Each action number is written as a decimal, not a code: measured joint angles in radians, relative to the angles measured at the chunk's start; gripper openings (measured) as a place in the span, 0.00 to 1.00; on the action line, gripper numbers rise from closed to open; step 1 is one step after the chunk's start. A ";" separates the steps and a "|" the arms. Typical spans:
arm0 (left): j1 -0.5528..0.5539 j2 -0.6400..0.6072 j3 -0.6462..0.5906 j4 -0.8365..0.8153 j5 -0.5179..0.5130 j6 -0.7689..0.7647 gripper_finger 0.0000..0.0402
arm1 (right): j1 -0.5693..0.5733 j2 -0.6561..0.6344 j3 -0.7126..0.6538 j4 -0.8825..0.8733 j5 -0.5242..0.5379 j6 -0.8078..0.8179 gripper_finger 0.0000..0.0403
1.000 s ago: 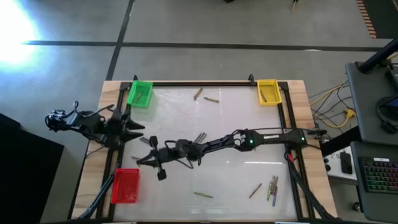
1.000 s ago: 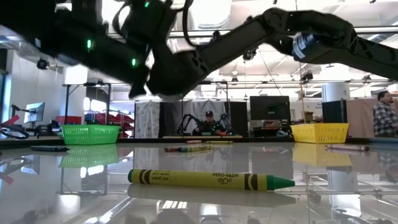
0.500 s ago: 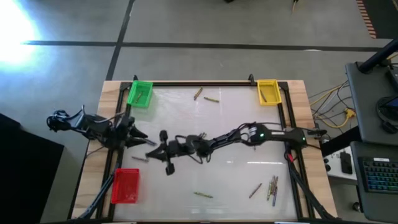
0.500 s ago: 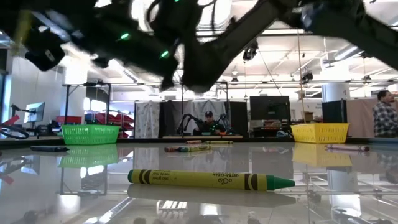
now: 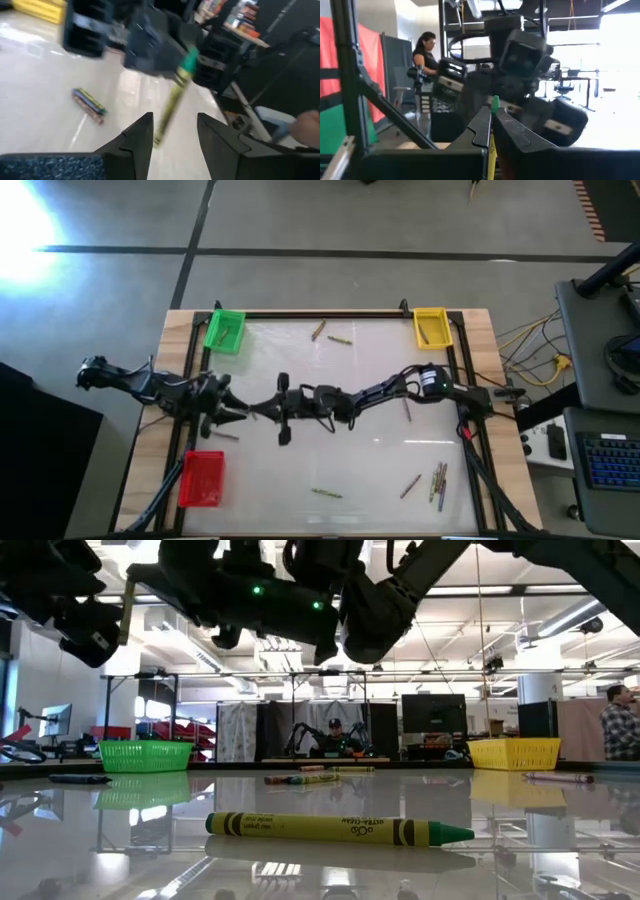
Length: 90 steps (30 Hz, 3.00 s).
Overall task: Sort crayons
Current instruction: Put the green crayon into the red basket, then put the green crayon into the yellow basket
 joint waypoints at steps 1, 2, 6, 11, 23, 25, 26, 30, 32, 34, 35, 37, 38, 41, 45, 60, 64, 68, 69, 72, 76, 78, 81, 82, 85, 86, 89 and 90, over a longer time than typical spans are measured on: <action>0.000 0.009 0.000 0.004 -0.015 0.005 0.36 | 0.000 0.001 0.002 0.005 -0.001 0.012 0.02; 0.000 0.017 0.001 0.004 -0.028 0.011 0.37 | -0.002 0.002 0.004 0.008 0.000 0.020 0.02; 0.000 0.059 0.001 0.012 -0.035 0.034 0.40 | -0.004 0.006 0.008 0.010 0.008 0.020 0.02; 0.000 0.118 0.001 0.062 -0.015 0.048 0.40 | -0.003 0.004 0.008 0.011 0.001 0.025 0.02; 0.000 0.198 0.001 0.150 -0.015 0.089 0.26 | -0.003 0.004 0.008 0.001 0.004 0.028 0.02; 0.000 0.201 0.001 0.150 -0.015 0.089 0.20 | -0.003 0.004 0.008 -0.001 0.004 0.028 0.02; 0.000 0.203 0.001 0.150 -0.015 0.089 0.17 | -0.003 0.003 0.008 -0.005 0.003 0.036 0.02; 0.000 0.203 0.004 0.145 -0.012 0.089 0.04 | -0.004 0.000 0.008 -0.041 0.003 0.090 0.03; 0.000 0.203 0.009 0.135 -0.012 0.089 0.02 | -0.007 -0.004 0.008 -0.077 0.003 0.124 0.06; 0.000 0.202 0.025 0.117 -0.014 0.089 0.04 | -0.008 -0.005 0.009 -0.122 0.001 0.144 0.10; 0.000 0.202 0.036 0.100 -0.016 0.089 0.04 | -0.008 -0.005 0.009 -0.150 0.001 0.147 0.12; 0.000 0.205 0.055 0.039 -0.016 0.088 0.04 | -0.008 -0.009 0.009 -0.210 0.002 0.148 0.18; 0.000 0.208 0.072 0.006 -0.015 0.079 0.04 | -0.008 -0.020 0.009 -0.248 0.004 0.148 0.21; -0.001 0.215 0.140 -0.111 -0.012 0.020 0.01 | -0.007 -0.072 0.009 -0.469 0.003 0.123 0.29; -0.016 0.244 0.224 -0.313 0.068 -0.131 0.01 | 0.029 -0.131 -0.046 -0.737 0.013 0.090 0.36; -0.337 0.523 0.293 -0.450 0.313 -0.672 0.01 | 0.101 -0.494 -0.453 -0.742 0.368 0.144 0.39; -0.471 0.599 0.300 -0.460 0.332 -0.844 0.02 | 0.100 -0.563 -0.526 -0.749 0.370 0.175 0.38; -0.567 0.649 0.320 -0.456 0.334 -0.920 0.04 | 0.102 -0.613 -0.572 -0.716 0.372 0.212 0.38; -0.581 0.660 0.320 -0.457 0.333 -0.933 0.05 | 0.104 -0.620 -0.579 -0.717 0.372 0.219 0.38; -0.599 0.696 0.314 -0.461 0.333 -0.948 0.07 | 0.117 -0.633 -0.591 -0.724 0.407 0.221 0.38; -0.598 0.755 0.301 -0.467 0.337 -0.954 0.12 | 0.143 -0.652 -0.600 -0.733 0.461 0.221 0.37; -0.598 0.784 0.301 -0.464 0.356 -0.945 0.15 | 0.156 -0.665 -0.606 -0.755 0.477 0.220 0.36; -0.598 0.820 0.301 -0.464 0.379 -0.939 0.21 | 0.173 -0.686 -0.612 -0.794 0.514 0.220 0.35; -0.598 0.828 0.301 -0.465 0.386 -0.937 0.24 | 0.179 -0.695 -0.613 -0.814 0.530 0.220 0.34; -0.598 0.837 0.300 -0.469 0.396 -0.936 0.29 | 0.194 -0.714 -0.614 -0.894 0.583 0.235 0.33; -0.598 0.836 0.301 -0.469 0.397 -0.937 0.30 | 0.199 -0.721 -0.614 -0.928 0.597 0.254 0.33; -0.598 0.821 0.327 -0.473 0.402 -0.926 0.33 | 0.215 -0.741 -0.617 -1.041 0.604 0.317 0.32; -0.598 0.813 0.345 -0.473 0.401 -0.909 0.33 | 0.223 -0.746 -0.618 -1.071 0.605 0.338 0.31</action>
